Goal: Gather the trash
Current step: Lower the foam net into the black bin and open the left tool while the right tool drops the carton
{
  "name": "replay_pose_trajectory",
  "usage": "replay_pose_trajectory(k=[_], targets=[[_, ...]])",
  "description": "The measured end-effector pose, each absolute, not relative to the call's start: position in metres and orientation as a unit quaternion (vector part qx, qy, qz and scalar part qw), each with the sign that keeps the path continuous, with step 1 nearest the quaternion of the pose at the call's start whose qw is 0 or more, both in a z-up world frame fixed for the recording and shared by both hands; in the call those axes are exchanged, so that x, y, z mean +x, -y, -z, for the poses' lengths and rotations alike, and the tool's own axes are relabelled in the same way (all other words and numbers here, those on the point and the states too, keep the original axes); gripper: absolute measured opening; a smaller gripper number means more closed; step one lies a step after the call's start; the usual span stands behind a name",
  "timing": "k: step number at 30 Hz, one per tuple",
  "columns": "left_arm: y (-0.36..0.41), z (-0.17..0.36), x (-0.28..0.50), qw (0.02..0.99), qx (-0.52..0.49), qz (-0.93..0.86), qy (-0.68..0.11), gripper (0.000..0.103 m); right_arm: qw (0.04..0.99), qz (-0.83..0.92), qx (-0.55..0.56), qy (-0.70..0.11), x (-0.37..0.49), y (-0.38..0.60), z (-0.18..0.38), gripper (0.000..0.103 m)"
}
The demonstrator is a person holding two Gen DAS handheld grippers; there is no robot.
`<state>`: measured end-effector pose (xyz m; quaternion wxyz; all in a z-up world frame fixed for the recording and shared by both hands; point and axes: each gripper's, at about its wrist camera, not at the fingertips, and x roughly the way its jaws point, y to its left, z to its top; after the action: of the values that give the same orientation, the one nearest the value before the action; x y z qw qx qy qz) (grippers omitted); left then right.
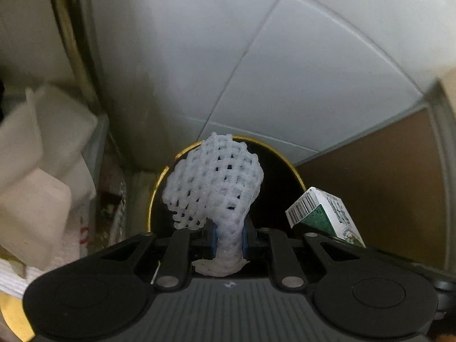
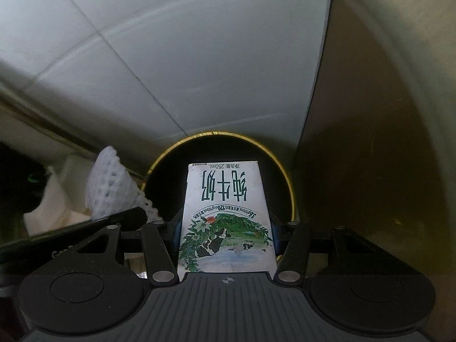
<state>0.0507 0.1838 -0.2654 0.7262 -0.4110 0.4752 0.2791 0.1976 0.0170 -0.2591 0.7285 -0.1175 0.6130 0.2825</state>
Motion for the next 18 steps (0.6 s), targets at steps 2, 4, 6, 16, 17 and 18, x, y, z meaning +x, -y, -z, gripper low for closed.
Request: replay_pose_trajectory(k=[2, 4, 6, 16, 17, 18], targets=[[-0.186, 0.278, 0.055, 0.719, -0.412, -0.276, -0.488, 0.011, 0.723, -0.278, -0.118, -0.621, 0.204, -0.023, 0.275, 0.060], [-0.188, 0.288, 0.057, 0.713, -0.414, -0.275, -0.494, 0.010, 0.720, -0.269, -0.121, -0.629, 0.208, -0.028, 0.288, 0.060], [-0.188, 0.296, 0.059, 0.710, -0.414, -0.274, -0.500, 0.010, 0.716, -0.265, -0.127, -0.634, 0.210, -0.032, 0.298, 0.060], [-0.194, 0.314, 0.069, 0.699, -0.429, -0.264, -0.508, 0.015, 0.704, -0.247, -0.150, -0.648, 0.222, -0.042, 0.328, 0.061], [-0.194, 0.316, 0.070, 0.699, -0.427, -0.264, -0.510, 0.016, 0.703, -0.244, -0.149, -0.651, 0.223, -0.041, 0.330, 0.061], [-0.195, 0.318, 0.070, 0.699, -0.425, -0.265, -0.511, 0.020, 0.702, -0.242, -0.147, -0.654, 0.224, -0.041, 0.332, 0.062]])
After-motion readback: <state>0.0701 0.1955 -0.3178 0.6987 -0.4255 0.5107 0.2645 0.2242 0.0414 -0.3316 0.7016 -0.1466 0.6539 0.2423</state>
